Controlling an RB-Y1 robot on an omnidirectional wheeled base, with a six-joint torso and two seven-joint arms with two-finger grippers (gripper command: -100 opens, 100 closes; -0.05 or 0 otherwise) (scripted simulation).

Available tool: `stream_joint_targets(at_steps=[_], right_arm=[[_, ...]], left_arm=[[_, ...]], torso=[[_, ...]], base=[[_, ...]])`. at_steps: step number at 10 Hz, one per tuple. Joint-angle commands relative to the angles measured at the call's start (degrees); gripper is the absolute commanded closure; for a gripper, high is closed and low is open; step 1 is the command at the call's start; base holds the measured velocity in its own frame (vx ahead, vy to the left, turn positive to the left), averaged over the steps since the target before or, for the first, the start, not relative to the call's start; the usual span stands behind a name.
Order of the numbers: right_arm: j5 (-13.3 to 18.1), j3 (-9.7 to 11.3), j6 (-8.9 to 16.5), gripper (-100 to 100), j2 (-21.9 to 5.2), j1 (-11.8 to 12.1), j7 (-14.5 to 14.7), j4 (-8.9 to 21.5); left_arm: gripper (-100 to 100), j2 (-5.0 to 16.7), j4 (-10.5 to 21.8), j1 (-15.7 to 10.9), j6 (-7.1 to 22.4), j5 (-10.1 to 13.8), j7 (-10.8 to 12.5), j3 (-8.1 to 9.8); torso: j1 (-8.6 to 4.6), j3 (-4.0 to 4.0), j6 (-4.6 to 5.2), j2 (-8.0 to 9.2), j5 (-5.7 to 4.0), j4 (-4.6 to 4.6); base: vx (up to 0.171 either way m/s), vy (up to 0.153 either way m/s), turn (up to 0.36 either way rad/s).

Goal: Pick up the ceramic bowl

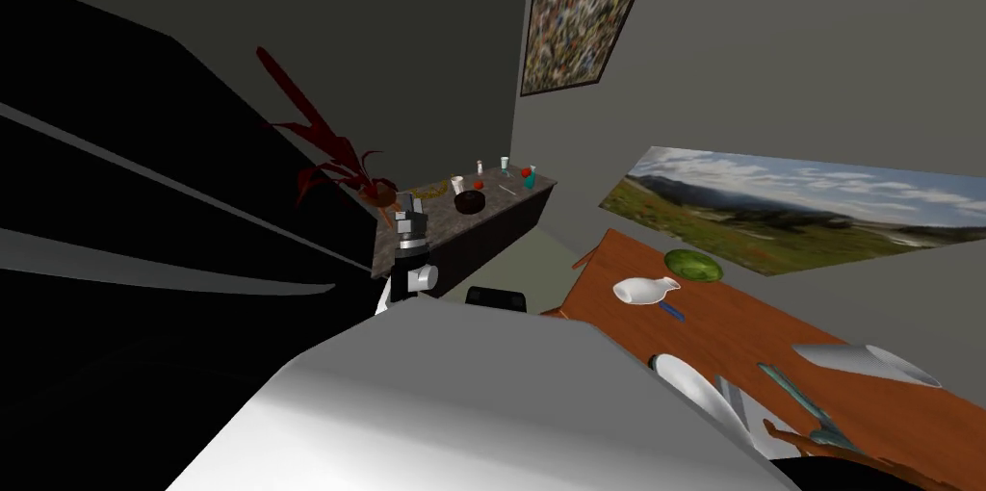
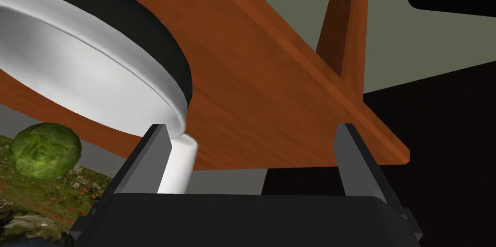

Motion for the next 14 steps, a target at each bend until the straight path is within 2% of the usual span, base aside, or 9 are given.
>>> stream_joint_targets(at_steps=[1, 6, 7, 8, 9, 11, 12, 13, 14], right_arm=[[1.4, 0.7, 0.6, -100, -1.6, 1.3, 1.3, 1.9], [4.8, 6.0, 1.5, -100, -4.2, 2.2, 4.0, 5.9], [4.8, 5.1, 1.1, -100, -3.5, 1.4, 4.0, 6.9], [4.9, 5.2, 1.0, 0, -3.5, 1.4, 4.1, 7.0], [5.1, 5.8, 1.1, -100, -2.4, -0.4, 4.2, 8.7], [5.4, 6.7, 1.3, -100, -1.1, -2.6, 4.4, 10.8], [5.4, 6.2, 1.0, -100, -1.3, -1.7, 4.5, 10.2], [5.5, 6.2, 1.0, 100, -1.2, -1.9, 4.5, 10.3], [5.5, 6.2, 1.0, 100, -1.2, -1.8, 4.5, 10.3]], left_arm=[[0, 0.0, 0.0, 0.0, 0.0, 0.0, 0.0, 0.0], [0, 0.0, 0.0, 0.0, 0.0, 0.0, 0.0, 0.01], [0, 0.0, 0.0, 0.0, 0.0, 0.0, 0.0, 0.01], [0, 0.0, 0.0, 0.0, 0.0, 0.0, 0.0, 0.01], [0, 0.0, 0.0, 0.0, 0.0, 0.0, 0.0, 0.01], [0, 0.0, 0.0, 0.0, 0.0, 0.0, 0.0, 0.0], [0, 0.0, 0.0, 0.0, 0.0, 0.0, 0.0, 0.0], [0, 0.0, 0.0, 0.0, 0.0, 0.0, 0.0, 0.0], [0, 0.0, 0.0, 0.0, 0.0, 0.0, 0.0, 0.0]], torso=[[0.0, 0.0, 0.0, 0.0, 0.0, 0.0], [-0.14, -0.01, 0.01, -0.02, -0.04, 0.0], [-0.1, 0.02, 0.04, 0.03, -0.03, 0.01], [0.09, 0.02, 0.07, 0.03, 0.01, 0.01], [0.23, 0.01, 0.07, 0.01, 0.04, 0.01], [0.25, 0.06, 0.07, 0.1, 0.04, 0.03], [0.24, 0.07, 0.06, 0.12, 0.04, 0.04], [0.27, 0.05, 0.08, 0.07, 0.06, 0.02], [0.29, 0.02, 0.07, 0.03, 0.06, 0.01]], base=[[0.018, -0.077, 0.264], [0.009, -0.094, 0.243], [-0.006, -0.041, 0.032], [-0.001, -0.009, -0.003], [-0.021, -0.009, 0.064], [-0.032, -0.015, 0.065], [-0.014, -0.008, 0.015], [0.0, 0.0, 0.0], [-0.002, 0.005, -0.007]])
